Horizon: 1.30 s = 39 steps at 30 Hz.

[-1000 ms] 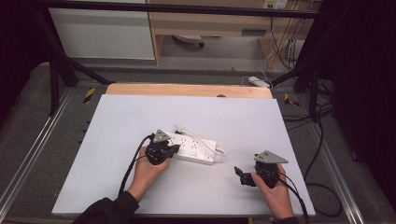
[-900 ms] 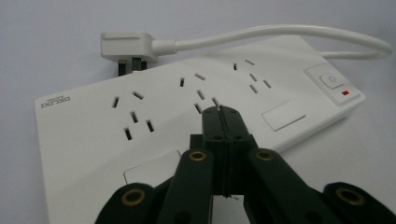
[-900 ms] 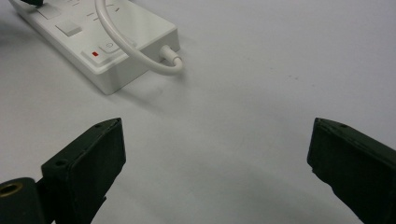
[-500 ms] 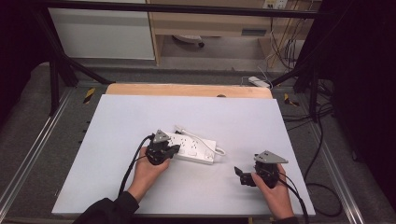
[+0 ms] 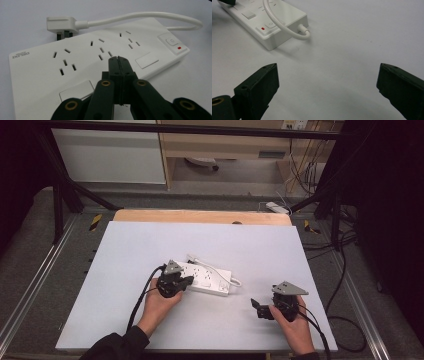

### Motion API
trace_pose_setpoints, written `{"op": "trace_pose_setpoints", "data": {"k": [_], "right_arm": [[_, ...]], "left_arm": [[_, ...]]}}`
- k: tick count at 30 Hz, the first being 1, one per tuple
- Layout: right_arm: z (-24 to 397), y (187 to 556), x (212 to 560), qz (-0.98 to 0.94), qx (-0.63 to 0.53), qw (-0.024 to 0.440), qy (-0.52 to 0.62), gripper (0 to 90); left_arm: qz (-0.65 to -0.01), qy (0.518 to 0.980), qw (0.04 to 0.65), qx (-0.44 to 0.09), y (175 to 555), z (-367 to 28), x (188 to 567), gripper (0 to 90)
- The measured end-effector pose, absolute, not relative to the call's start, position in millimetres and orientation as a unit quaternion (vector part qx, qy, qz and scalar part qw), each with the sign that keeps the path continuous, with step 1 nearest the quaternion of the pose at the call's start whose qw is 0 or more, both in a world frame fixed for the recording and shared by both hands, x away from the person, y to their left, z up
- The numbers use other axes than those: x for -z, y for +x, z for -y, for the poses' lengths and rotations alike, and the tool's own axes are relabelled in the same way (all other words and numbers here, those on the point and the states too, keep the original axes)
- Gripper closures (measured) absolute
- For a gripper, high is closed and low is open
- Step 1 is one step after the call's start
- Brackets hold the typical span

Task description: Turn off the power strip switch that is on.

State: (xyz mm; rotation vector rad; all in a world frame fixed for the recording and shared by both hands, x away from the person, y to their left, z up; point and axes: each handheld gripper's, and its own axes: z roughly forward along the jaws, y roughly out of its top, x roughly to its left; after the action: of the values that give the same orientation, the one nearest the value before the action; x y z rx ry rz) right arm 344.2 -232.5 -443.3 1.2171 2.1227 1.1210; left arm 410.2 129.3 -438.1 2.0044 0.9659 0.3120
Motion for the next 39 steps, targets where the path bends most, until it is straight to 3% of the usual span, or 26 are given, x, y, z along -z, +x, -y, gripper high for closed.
{"op": "trace_pose_setpoints", "data": {"k": [39], "right_arm": [[220.8, 344.4, 446.4, -0.787, -0.392, 0.221, 0.423, 4.6]], "left_arm": [[-0.386, 0.801, 0.439, -0.130, 409.8, -128.6, 440.2, 90.0]]}}
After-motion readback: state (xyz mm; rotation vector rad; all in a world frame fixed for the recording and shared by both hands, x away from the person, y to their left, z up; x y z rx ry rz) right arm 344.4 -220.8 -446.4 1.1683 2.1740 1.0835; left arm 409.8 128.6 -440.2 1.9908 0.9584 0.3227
